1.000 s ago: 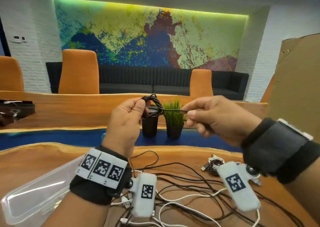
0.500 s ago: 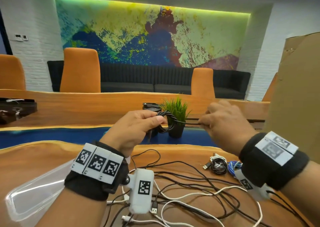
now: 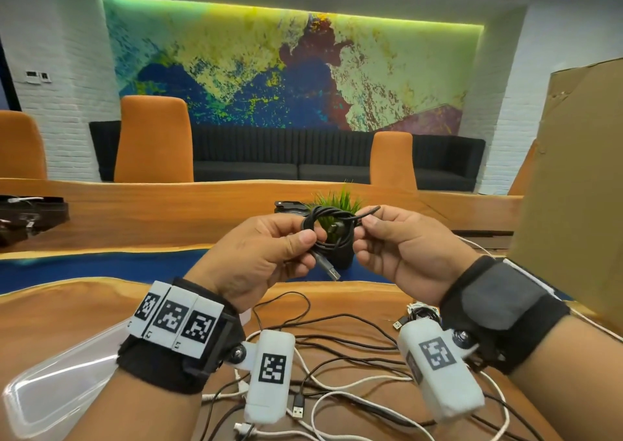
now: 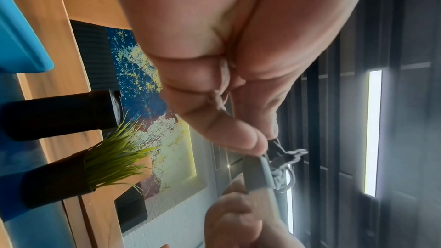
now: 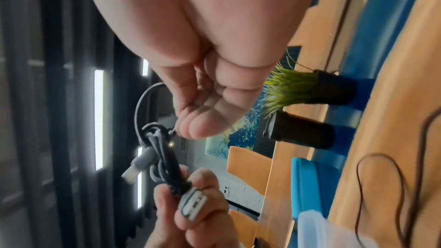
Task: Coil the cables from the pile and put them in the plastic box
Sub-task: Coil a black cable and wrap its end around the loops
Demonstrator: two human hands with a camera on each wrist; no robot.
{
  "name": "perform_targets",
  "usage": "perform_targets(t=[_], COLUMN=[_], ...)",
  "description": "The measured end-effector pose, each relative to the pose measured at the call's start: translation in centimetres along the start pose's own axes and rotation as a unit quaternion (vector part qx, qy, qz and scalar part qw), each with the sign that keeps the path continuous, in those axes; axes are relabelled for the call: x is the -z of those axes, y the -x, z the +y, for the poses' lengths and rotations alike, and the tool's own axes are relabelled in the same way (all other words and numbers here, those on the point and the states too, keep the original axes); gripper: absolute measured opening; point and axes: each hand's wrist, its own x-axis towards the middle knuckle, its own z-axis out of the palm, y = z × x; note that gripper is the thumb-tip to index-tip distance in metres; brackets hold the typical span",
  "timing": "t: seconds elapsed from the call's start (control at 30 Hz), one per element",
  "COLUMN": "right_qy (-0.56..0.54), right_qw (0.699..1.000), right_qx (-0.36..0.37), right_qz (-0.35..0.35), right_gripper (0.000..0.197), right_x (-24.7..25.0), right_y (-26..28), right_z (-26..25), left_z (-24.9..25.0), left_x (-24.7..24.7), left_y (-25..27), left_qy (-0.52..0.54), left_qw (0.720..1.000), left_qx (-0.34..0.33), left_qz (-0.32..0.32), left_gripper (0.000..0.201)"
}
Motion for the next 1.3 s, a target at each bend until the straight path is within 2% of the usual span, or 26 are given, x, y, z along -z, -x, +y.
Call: perform_targets(t=[0.07, 0.2, 0.3, 0.4, 0.5, 0.6, 0.7, 0.8, 0.87, 0.97, 1.07, 1.13, 1.17, 1.23, 1.3], right_qy=[-0.007, -0.009, -0.004, 0.146, 0.178, 0.202, 0.198, 0.22, 0.237, 0.2, 0.121, 0.106, 0.113, 0.127, 0.144], right_qw=[0.999, 0.982, 0.974, 0.98, 0.984, 0.979, 0.979, 0.974, 0.969, 0.978, 0.989, 0.989, 0.987, 0.984, 0.975], right_qx=[-0.034, -0.083, -0.108, -0.067, -0.01, 0.011, 0.032, 0.041, 0.036, -0.011, -0.073, -0.093, -0.094, -0.076, -0.032], right_qz=[-0.041, -0.171, -0.198, -0.114, -0.018, 0.029, 0.031, 0.044, 0.058, 0.065, 0.053, 0.05, 0.06, 0.104, 0.165], right_gripper=[0.013, 0.034, 0.049, 0.036, 0.025, 0.026, 0.018, 0.039, 0.042, 0.04, 0.034, 0.029, 0.028, 0.028, 0.038], right_x=[-0.2, -0.2, 0.1, -1.2, -2.6, -3.0, -3.8, -4.9, -5.5, -6.0, -6.1, -5.8, -5.7, -5.1, -4.3], right_y=[0.1, 0.5, 1.1, 1.5, 1.6, 1.7, 2.0, 1.8, 1.4, 0.9, 0.6, 0.6, 0.6, 0.5, 0.4], right_z=[0.5, -0.3, -1.7, -2.2, -1.9, -1.3, -1.3, -1.4, -1.2, -0.7, -0.8, -1.0, -1.0, -0.8, -0.6], left_z=[-0.3, -0.5, -0.6, -1.0, -1.1, -0.6, -0.5, -0.8, -0.9, -1.0, -1.3, -1.4, -1.4, -1.2, -0.7], left_x=[-0.3, -1.6, -2.0, -2.6, -2.9, -1.9, -1.5, -2.1, -2.3, -2.2, -1.8, -1.9, -1.9, -2.0, -2.0], left_y=[-0.1, -0.3, -0.6, -0.9, -0.9, -0.7, -0.7, -0.7, -0.6, -0.5, -0.8, -0.8, -0.8, -0.7, -0.7], left_qy=[0.002, -0.019, -0.048, -0.092, -0.051, 0.005, -0.014, -0.091, -0.159, -0.228, -0.266, -0.256, -0.226, -0.138, -0.051], left_qw=[1.0, 0.997, 0.989, 0.979, 0.976, 0.973, 0.971, 0.959, 0.939, 0.91, 0.894, 0.899, 0.911, 0.94, 0.96], left_qx=[-0.011, -0.063, -0.106, -0.135, -0.143, -0.143, -0.155, -0.193, -0.235, -0.284, -0.295, -0.291, -0.282, -0.246, -0.203], left_qz=[0.002, 0.04, 0.087, 0.124, 0.158, 0.182, 0.179, 0.188, 0.193, 0.2, 0.208, 0.202, 0.198, 0.192, 0.186], left_gripper=[0.016, 0.018, 0.017, 0.016, 0.015, 0.013, 0.014, 0.014, 0.015, 0.014, 0.014, 0.014, 0.015, 0.016, 0.015])
